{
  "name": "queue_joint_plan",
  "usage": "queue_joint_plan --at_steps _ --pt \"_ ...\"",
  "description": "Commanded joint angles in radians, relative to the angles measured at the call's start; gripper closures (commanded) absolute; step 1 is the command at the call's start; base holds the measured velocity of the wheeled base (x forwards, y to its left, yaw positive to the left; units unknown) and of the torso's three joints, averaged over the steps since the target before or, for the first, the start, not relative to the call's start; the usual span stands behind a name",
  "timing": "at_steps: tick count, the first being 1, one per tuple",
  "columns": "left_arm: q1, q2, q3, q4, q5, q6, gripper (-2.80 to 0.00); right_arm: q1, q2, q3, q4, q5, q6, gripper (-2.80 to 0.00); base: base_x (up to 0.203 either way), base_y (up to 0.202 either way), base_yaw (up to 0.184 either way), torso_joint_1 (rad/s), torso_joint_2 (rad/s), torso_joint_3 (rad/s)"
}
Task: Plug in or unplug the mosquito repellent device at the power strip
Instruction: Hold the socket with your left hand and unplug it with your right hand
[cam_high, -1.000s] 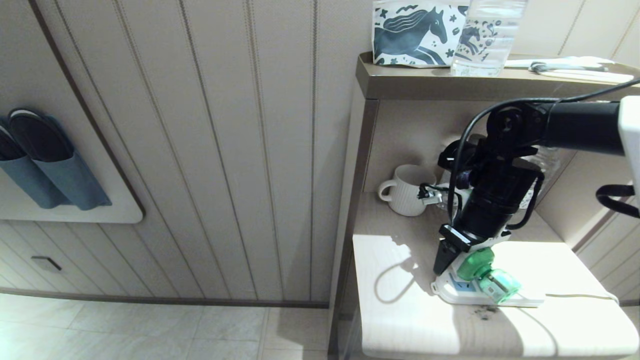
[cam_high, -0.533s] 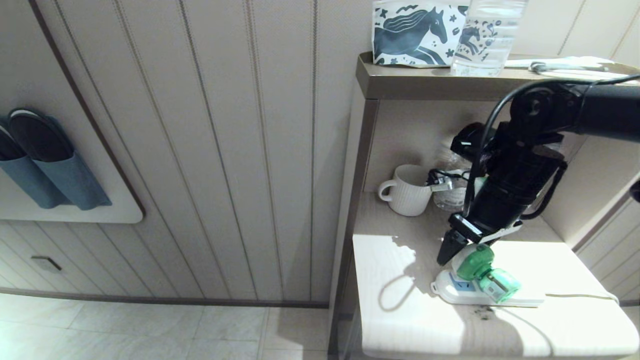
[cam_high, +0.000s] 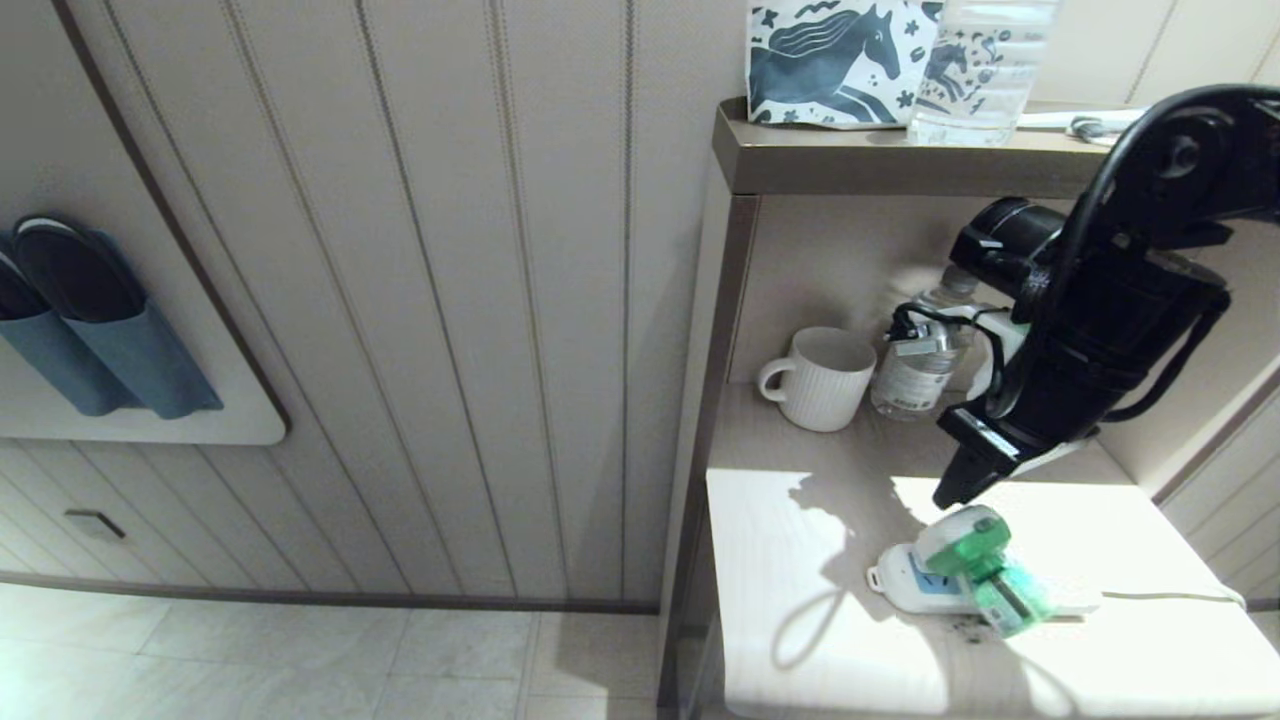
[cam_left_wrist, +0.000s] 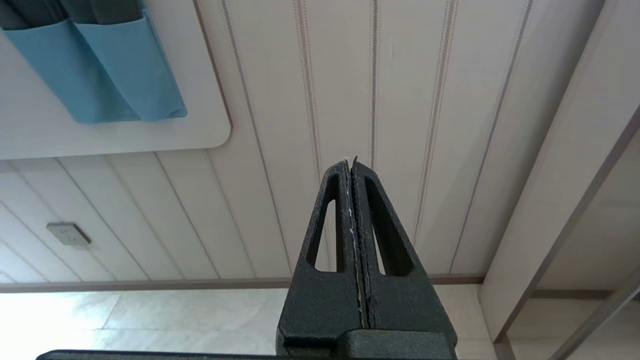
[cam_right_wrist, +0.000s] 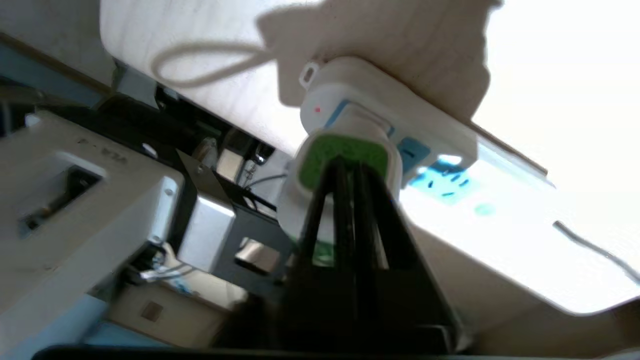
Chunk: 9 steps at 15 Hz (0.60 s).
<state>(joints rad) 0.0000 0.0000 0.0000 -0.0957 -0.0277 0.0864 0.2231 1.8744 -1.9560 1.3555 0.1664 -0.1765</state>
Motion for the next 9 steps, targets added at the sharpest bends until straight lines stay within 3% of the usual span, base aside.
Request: queue_joint_plan --at_steps 1,9 --pt "0.0 0.0 0.0 -0.001 -0.001 0.0 0.0 0.005 -0.071 -0.003 -0.005 0.002 -0.001 0.0 0.0 0.0 0.0 0.0 0.0 0.0" --pt "0.0 0.0 0.0 -0.001 -0.001 0.0 0.0 -0.001 -0.109 0.003 -0.023 0.0 0.003 0.0 0.0 0.0 0.0 0.0 0.0 0.0"
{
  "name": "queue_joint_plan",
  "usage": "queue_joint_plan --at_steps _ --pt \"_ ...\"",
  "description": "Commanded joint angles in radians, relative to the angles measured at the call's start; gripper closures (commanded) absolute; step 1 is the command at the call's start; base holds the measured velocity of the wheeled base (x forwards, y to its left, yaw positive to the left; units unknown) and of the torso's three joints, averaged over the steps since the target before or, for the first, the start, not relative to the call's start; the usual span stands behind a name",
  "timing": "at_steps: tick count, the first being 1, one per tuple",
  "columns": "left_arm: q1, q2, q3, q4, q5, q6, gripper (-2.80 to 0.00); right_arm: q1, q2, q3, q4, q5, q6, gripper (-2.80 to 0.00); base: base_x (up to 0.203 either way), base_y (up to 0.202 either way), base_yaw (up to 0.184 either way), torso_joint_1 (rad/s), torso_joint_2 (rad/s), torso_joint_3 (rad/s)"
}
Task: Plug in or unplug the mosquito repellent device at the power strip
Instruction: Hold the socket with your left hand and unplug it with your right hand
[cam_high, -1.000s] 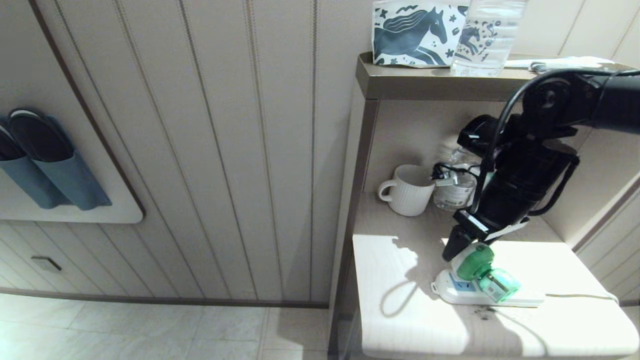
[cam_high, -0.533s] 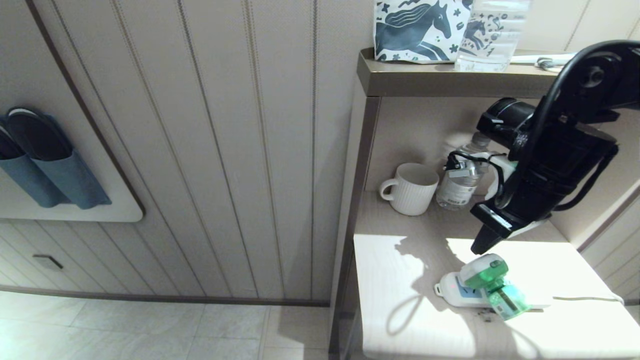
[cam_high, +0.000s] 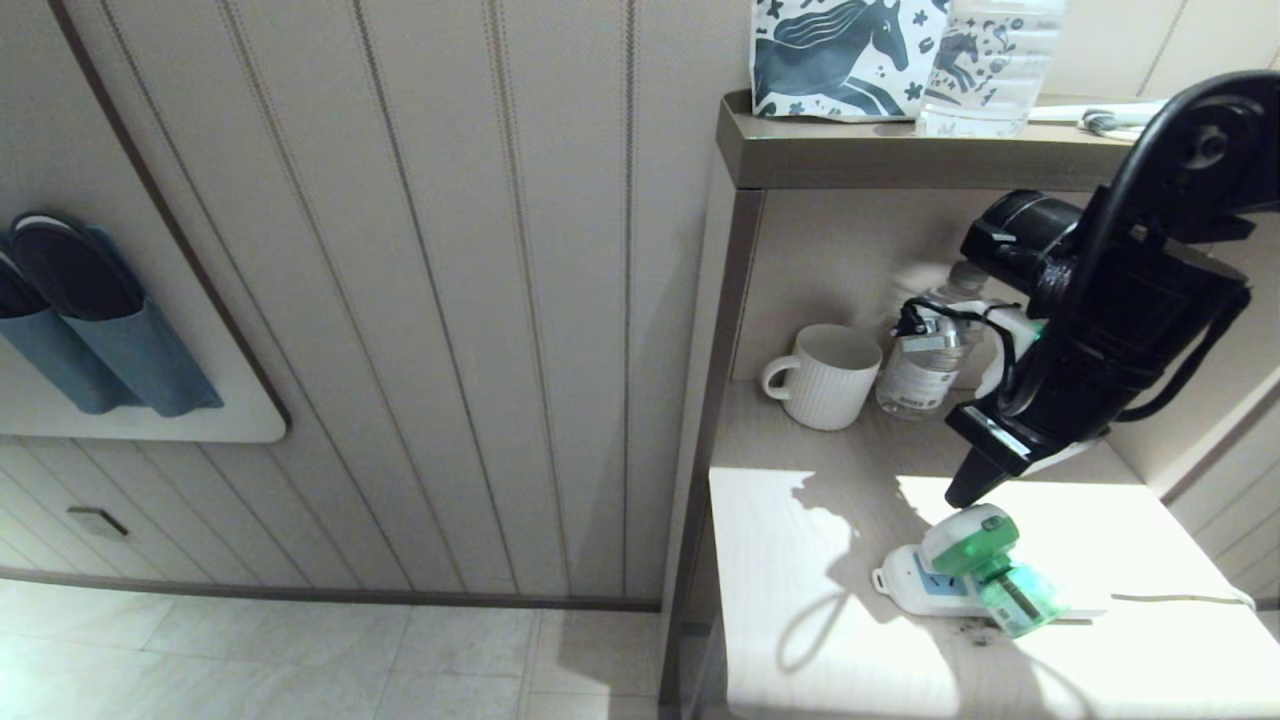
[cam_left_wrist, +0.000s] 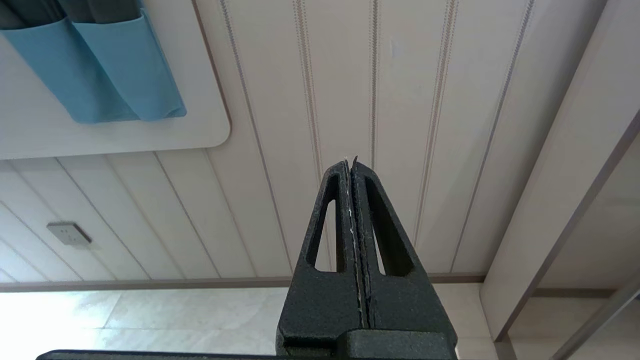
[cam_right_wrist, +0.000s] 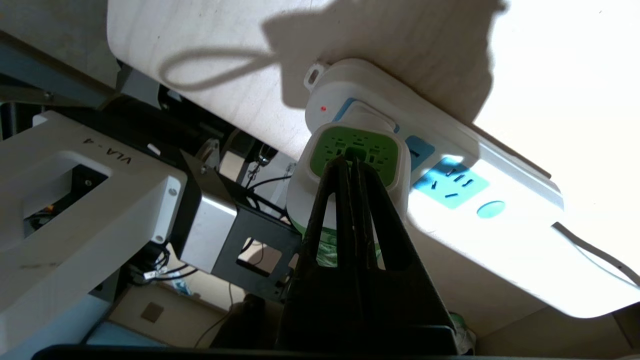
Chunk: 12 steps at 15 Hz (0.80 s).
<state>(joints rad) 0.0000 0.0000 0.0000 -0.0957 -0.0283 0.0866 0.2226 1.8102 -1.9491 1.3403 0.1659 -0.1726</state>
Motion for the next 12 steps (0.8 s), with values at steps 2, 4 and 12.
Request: queue_joint_plan --at_steps 2,4,12 --pt "0.0 0.0 0.0 -0.001 -0.001 0.001 0.0 0.002 -0.052 -0.004 -0.054 -0.024 0.001 0.0 0.0 0.0 0.0 0.0 0.0 0.0" --pt "0.0 0.0 0.0 -0.001 -0.001 0.001 0.0 0.009 -0.066 -0.004 -0.122 -0.081 0.012 0.0 0.0 0.0 0.0 0.0 0.0 0.0" --pt "0.0 0.0 0.0 -0.001 -0.001 0.001 0.0 0.119 -0.16 0.056 -0.205 -0.211 0.085 0.0 0.0 0.0 0.0 -0.007 -0.01 0.008"
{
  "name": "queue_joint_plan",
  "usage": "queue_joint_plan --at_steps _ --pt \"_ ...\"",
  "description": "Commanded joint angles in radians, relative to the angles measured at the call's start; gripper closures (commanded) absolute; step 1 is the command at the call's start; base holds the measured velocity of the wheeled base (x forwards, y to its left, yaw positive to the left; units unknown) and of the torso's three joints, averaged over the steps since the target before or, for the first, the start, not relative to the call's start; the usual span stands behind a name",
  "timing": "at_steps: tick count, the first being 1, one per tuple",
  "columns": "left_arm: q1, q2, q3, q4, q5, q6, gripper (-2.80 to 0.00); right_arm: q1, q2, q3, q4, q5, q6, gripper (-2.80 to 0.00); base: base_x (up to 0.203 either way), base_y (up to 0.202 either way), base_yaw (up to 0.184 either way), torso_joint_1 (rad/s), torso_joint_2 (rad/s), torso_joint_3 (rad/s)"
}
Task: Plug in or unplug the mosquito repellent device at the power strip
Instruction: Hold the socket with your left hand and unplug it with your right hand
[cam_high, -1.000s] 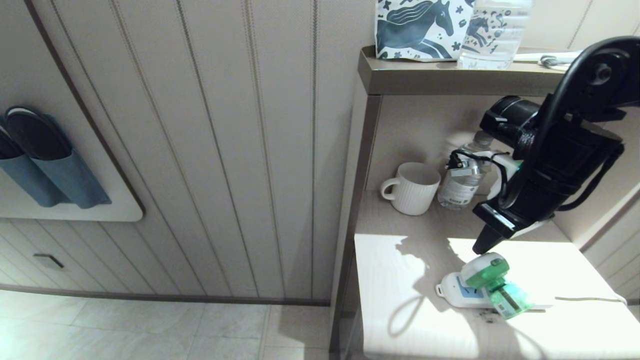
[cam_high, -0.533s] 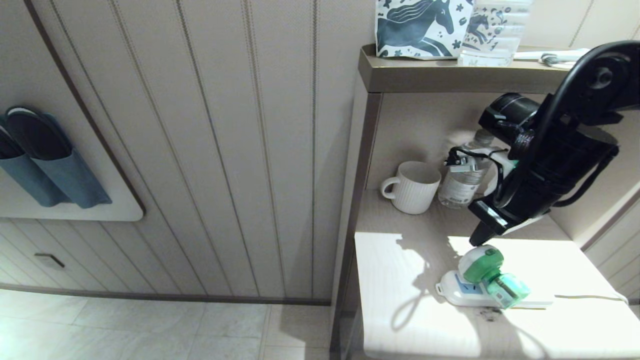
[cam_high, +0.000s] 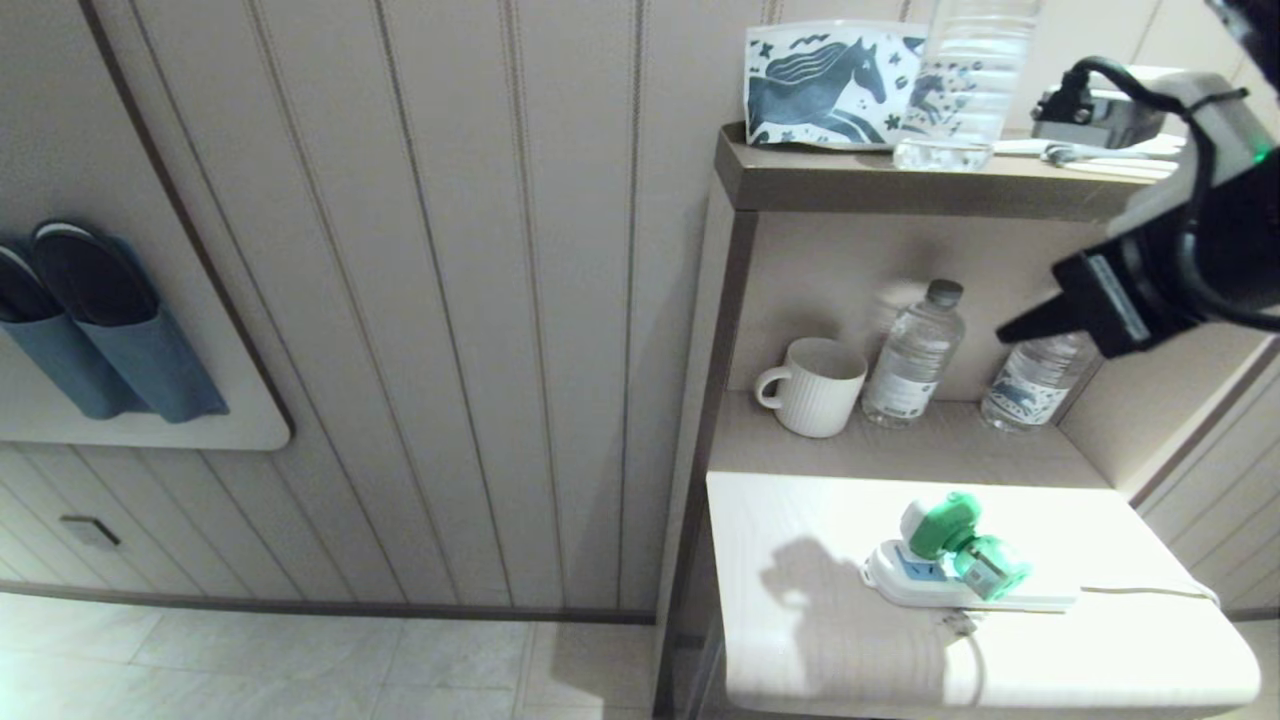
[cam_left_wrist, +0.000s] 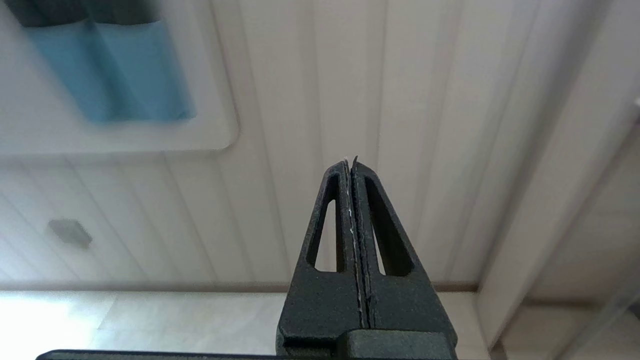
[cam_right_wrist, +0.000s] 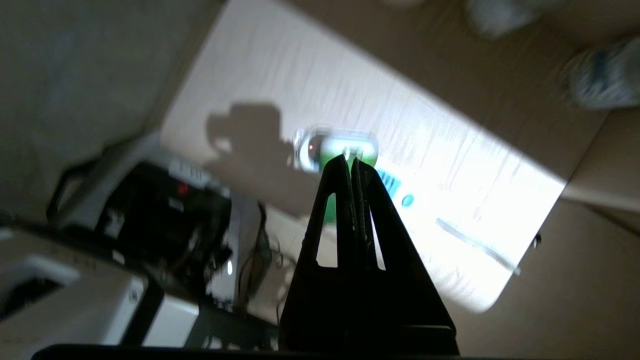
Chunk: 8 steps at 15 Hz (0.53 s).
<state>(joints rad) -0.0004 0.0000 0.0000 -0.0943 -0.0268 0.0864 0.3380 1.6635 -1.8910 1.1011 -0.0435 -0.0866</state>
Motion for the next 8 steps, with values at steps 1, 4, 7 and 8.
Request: queue_joint_plan --at_steps 1,4,7,8 --pt "0.002 0.0 0.0 -0.002 -0.001 0.0 0.0 0.002 -0.017 0.034 0.023 -0.003 0.0 0.0 0.0 0.0 0.0 -0.054 -0.07 0.032" --pt "0.0 0.0 0.0 -0.002 -0.002 0.001 0.0 -0.002 -0.035 0.146 -0.08 -0.007 -0.001 0.0 0.0 0.0 0.0 0.031 0.02 -0.016" --pt "0.001 0.0 0.0 -0.002 -0.002 0.0 0.0 0.022 -0.095 0.17 -0.091 -0.018 -0.001 0.0 0.0 0.0 0.0 0.0 0.0 0.0" --pt "0.0 0.0 0.0 -0.002 -0.001 0.0 0.0 0.026 -0.118 0.171 -0.089 -0.022 -0.001 0.0 0.0 0.0 0.0 0.0 0.0 0.0"
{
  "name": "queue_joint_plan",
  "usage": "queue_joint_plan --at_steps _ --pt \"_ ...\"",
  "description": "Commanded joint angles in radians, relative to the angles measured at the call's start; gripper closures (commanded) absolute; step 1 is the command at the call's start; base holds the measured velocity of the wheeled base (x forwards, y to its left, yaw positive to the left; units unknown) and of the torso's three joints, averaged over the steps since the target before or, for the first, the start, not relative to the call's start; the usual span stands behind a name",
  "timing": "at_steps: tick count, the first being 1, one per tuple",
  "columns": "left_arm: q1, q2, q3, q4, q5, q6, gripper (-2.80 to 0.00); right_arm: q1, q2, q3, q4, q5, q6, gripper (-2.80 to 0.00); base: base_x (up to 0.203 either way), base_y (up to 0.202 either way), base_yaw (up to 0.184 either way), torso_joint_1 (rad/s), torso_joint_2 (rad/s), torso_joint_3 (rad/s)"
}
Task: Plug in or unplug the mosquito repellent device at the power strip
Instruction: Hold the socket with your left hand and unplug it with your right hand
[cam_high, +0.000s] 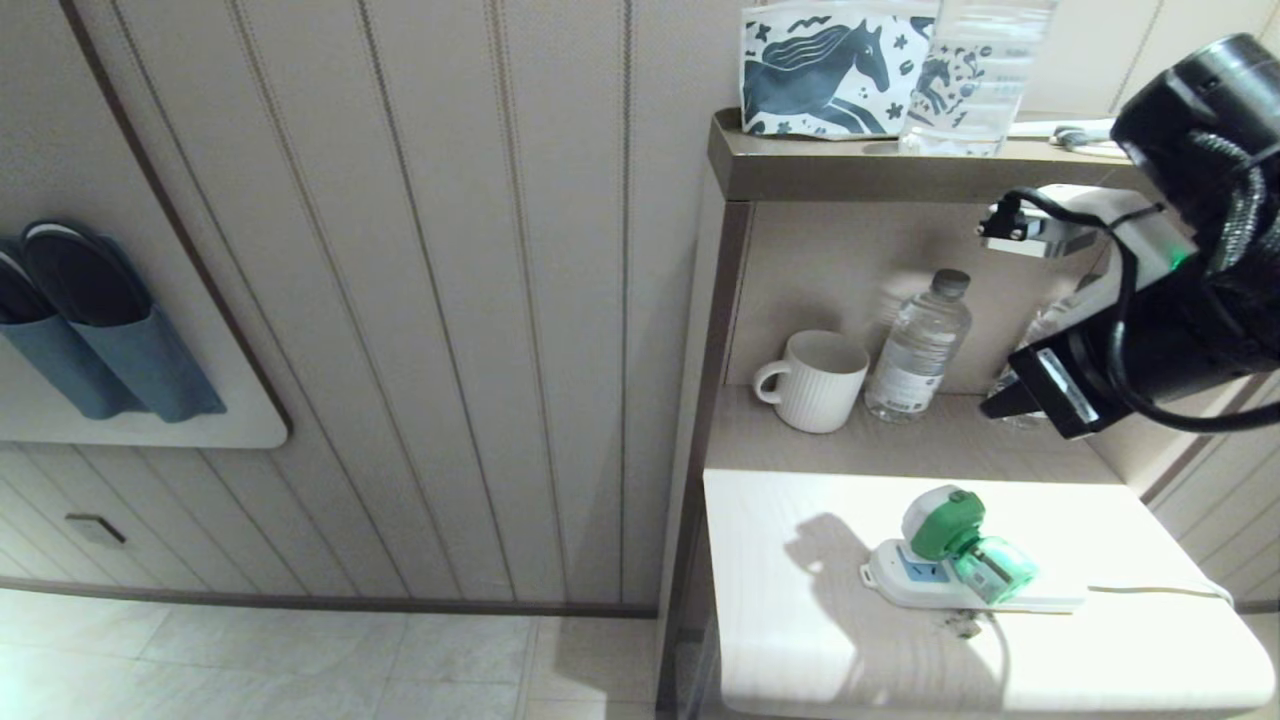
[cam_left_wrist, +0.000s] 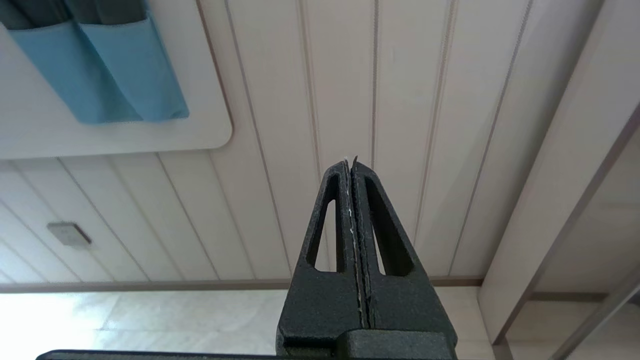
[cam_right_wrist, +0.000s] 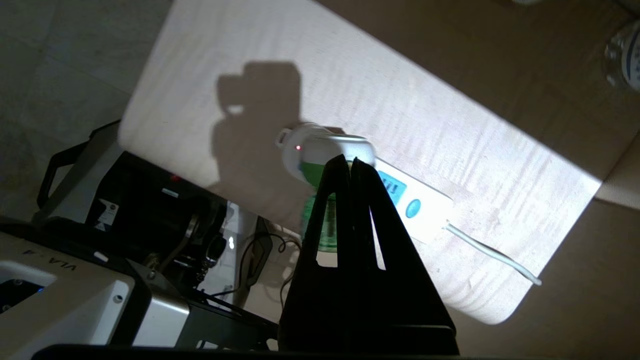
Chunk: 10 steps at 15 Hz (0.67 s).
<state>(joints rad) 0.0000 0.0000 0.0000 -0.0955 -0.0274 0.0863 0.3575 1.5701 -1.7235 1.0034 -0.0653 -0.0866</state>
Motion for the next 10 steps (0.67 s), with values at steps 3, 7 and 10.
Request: queue_joint_plan --at_steps 3,7,10 --pt "0.0 0.0 0.0 -0.001 0.0 0.001 0.0 0.019 -0.112 0.038 0.015 -0.003 -0.004 0.0 0.0 0.0 0.0 0.0 0.0 0.0" --pt "0.0 0.0 0.0 -0.001 -0.002 0.0 0.0 0.02 -0.27 0.113 0.015 -0.022 -0.005 0.0 0.0 0.0 0.0 0.0 0.0 0.0" --pt "0.0 0.0 0.0 -0.001 0.0 0.001 0.0 0.014 -0.428 0.181 0.015 -0.053 -0.006 0.0 0.0 0.0 0.0 0.0 0.0 0.0"
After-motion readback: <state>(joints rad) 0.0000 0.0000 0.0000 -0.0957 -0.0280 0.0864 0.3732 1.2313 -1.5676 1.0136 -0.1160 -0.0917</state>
